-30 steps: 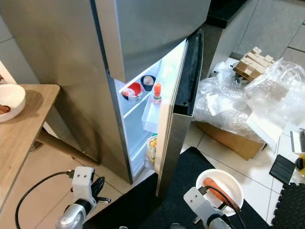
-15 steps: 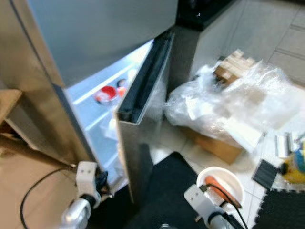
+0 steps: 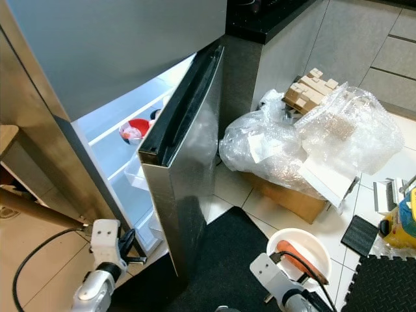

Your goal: Restocking fridge

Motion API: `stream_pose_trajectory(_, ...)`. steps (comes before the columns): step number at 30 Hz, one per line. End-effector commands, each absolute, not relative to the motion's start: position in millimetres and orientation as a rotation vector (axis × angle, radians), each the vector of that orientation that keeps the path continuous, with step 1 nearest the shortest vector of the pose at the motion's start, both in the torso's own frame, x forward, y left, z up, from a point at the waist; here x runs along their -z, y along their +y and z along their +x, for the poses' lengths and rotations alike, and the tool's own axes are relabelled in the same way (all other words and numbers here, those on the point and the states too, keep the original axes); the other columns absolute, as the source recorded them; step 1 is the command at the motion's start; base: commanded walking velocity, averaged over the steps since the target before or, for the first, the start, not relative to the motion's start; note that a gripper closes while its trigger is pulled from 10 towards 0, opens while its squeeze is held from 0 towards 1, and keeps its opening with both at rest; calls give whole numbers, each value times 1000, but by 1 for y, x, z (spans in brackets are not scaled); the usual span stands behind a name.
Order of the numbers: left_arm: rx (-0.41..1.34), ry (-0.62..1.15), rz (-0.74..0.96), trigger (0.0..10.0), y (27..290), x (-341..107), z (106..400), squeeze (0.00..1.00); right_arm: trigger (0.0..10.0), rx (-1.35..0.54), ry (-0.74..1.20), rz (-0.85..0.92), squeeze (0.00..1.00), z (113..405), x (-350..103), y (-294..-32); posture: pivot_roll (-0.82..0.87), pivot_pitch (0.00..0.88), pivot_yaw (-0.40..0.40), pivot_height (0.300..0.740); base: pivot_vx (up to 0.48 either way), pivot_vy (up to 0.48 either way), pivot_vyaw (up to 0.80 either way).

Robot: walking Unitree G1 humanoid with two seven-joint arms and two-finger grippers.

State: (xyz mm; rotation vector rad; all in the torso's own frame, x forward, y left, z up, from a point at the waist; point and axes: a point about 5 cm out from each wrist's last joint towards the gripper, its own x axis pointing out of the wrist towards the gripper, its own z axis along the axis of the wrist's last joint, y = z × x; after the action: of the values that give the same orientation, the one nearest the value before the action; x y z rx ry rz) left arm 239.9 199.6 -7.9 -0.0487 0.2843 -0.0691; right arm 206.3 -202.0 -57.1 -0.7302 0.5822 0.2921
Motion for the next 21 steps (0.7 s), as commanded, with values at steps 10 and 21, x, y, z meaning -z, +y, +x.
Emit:
stream_pose_trajectory(10, 85, 251, -11, 10000, 208, -1, 249, 0, 10000, -295, 582, -732, 0, 206, 57, -201, -103, 132, -49, 740, 0, -228, 0)
stream_pose_trajectory(21, 50, 182, -39, 10000, 210, -10, 254, 0, 10000, -293, 580, -730, 0, 206, 57, -201, -103, 142, -53, 740, 0, -32, 0)
